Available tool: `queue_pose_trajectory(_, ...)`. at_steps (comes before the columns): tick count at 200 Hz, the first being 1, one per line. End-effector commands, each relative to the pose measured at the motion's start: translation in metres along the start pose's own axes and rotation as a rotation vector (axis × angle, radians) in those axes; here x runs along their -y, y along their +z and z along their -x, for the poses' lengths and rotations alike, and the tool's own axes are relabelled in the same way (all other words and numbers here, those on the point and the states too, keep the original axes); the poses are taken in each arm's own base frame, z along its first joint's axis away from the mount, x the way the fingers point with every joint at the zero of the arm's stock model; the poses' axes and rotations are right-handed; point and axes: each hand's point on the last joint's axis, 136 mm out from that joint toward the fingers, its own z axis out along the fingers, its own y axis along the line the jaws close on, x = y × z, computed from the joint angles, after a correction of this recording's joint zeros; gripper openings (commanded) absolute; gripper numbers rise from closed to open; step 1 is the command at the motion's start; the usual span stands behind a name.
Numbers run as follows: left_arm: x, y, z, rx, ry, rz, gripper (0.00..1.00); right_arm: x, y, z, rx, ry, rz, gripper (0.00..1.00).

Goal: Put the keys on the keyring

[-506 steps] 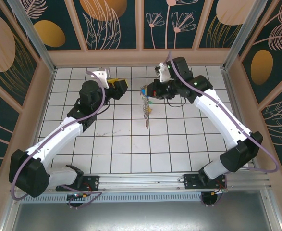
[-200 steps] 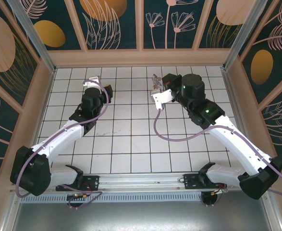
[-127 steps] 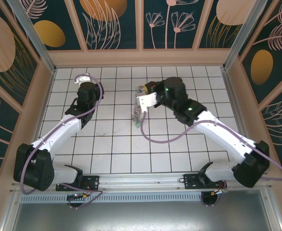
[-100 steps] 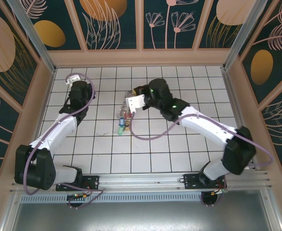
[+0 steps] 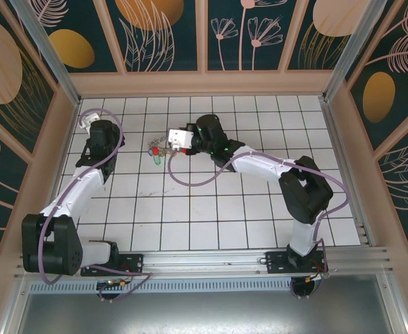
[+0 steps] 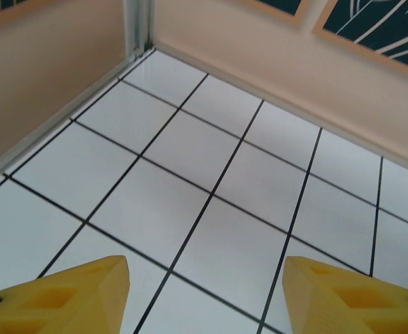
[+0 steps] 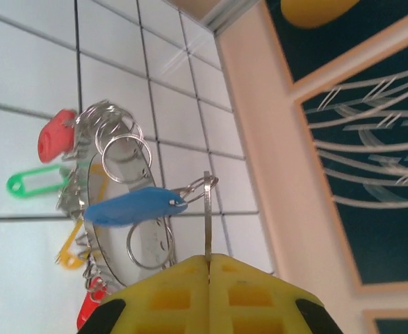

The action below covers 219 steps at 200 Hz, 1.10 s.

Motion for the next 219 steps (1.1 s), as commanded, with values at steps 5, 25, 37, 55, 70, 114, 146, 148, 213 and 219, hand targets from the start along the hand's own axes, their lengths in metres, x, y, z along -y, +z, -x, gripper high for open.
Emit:
queue_pose_trajectory(5, 0.000, 0.001, -0.007, 0.005, -0.047, -0.031, 0.61, -0.028, -0.022, -0.009, 0.026, 0.064, 0.097, 0.00)
queue_pose_trajectory(25, 0.006, 0.005, -0.013, -0.019, -0.047, -0.057, 0.61, -0.060, -0.049, -0.002, 0.067, 0.114, 0.247, 0.00)
queue_pose_trajectory(37, 0.010, 0.007, -0.015, -0.034, -0.042, -0.069, 0.61, -0.083, -0.064, -0.002, 0.062, 0.097, 0.323, 0.00)
queue_pose_trajectory(55, 0.013, 0.009, -0.017, -0.047, -0.042, -0.082, 0.61, -0.112, -0.083, -0.012, 0.023, 0.083, 0.400, 0.00)
queue_pose_trajectory(70, 0.015, 0.011, -0.019, -0.054, -0.043, -0.090, 0.61, -0.128, -0.094, -0.030, -0.028, 0.118, 0.423, 0.00)
queue_pose_trajectory(114, 0.020, 0.014, -0.029, -0.068, -0.087, -0.135, 0.62, -0.160, -0.120, -0.107, -0.254, 0.248, 0.502, 0.05)
queue_pose_trajectory(146, 0.019, 0.012, -0.027, -0.035, -0.110, -0.145, 0.65, -0.173, -0.143, -0.116, -0.283, 0.219, 0.590, 0.26)
queue_pose_trajectory(148, 0.018, 0.012, -0.027, -0.035, -0.108, -0.143, 0.65, -0.174, -0.145, -0.117, -0.284, 0.217, 0.601, 0.26)
queue_pose_trajectory(213, 0.002, 0.003, -0.010, 0.041, -0.068, -0.062, 0.99, -0.104, -0.183, -0.139, -0.336, 0.283, 0.379, 0.32)
queue_pose_trajectory(219, 0.006, -0.004, 0.000, 0.058, -0.059, -0.074, 0.99, -0.084, -0.185, -0.130, -0.288, 0.296, 0.310, 0.34)
